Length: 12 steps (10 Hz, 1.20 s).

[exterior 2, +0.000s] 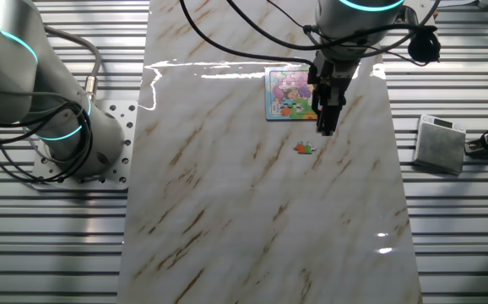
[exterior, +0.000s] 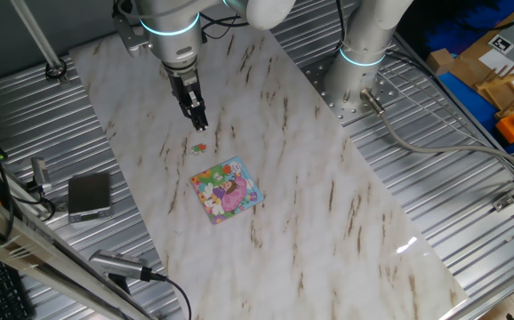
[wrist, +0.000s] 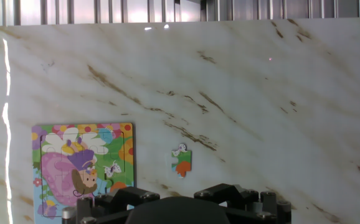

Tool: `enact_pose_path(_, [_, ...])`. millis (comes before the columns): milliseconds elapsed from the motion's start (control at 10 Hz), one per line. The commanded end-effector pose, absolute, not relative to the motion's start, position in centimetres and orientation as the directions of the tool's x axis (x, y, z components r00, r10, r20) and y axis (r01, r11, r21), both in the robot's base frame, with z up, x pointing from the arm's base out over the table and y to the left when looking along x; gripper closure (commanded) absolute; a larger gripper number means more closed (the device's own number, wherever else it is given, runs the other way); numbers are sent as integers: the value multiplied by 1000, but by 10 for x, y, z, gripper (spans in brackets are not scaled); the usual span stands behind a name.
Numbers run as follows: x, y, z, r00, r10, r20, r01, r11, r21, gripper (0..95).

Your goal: Assemble one piece of a puzzle

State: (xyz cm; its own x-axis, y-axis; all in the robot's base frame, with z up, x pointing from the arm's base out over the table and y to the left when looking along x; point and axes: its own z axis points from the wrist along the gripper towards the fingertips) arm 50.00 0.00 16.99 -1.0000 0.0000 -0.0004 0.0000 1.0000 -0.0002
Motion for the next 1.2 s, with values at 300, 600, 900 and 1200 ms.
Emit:
enact_pose_path(300, [500, 0, 170, -997, -80, -20, -81, 997, 14, 950])
enact_pose_path(600, [500, 0, 170, -996, -82, -17, -82, 996, 14, 950])
enact_pose_path(900, [500, 0, 170, -996, -83, -16, -83, 996, 15, 950])
enact_pose_path(1200, [500, 0, 170, -996, -85, -15, -86, 996, 17, 950])
